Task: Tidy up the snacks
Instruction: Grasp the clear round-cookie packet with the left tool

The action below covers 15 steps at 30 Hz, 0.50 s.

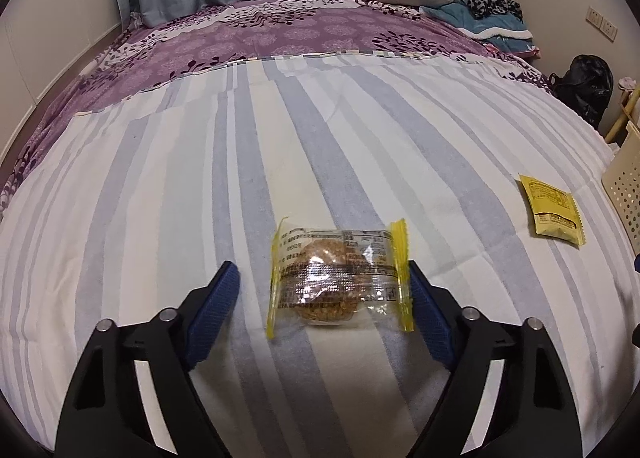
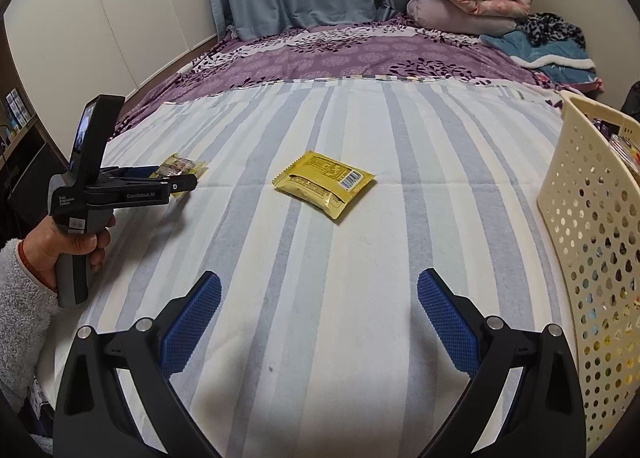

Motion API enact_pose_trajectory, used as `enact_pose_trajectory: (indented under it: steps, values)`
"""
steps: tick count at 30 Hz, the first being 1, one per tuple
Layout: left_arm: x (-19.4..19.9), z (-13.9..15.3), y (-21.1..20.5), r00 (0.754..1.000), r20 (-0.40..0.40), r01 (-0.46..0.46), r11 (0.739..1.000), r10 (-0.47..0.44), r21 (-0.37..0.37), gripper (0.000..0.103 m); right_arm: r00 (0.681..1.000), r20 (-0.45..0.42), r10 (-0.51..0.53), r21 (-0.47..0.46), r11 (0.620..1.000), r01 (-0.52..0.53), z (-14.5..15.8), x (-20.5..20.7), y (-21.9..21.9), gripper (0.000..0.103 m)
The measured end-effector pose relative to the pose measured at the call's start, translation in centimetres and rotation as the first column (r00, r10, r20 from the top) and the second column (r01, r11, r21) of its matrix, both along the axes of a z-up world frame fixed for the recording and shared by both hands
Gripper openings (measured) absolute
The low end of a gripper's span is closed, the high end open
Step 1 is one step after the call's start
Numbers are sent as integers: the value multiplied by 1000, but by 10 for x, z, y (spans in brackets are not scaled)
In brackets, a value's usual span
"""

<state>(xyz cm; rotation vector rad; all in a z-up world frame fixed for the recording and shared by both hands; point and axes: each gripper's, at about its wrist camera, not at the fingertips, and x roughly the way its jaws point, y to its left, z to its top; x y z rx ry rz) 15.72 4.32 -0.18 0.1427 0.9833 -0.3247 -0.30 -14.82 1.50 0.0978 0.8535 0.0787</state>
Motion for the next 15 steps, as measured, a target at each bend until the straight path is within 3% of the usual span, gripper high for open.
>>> enact_pose_trajectory:
  steps: [3,5,15]
  values:
    - [1,3,5,1000,-2,-10,1000,10,-17,65,1000,6,15,-22,1000,-15,-1,10,2,98]
    - [1,4,8,1000,-3,-16,999,16,-29,62,999,17,31,-40,999,-30,-1,20,3,98]
    - [-6,12,15,1000,6,-24,998,24,-54,61,992,27,126,-62,990,-124,-4,92,6,98]
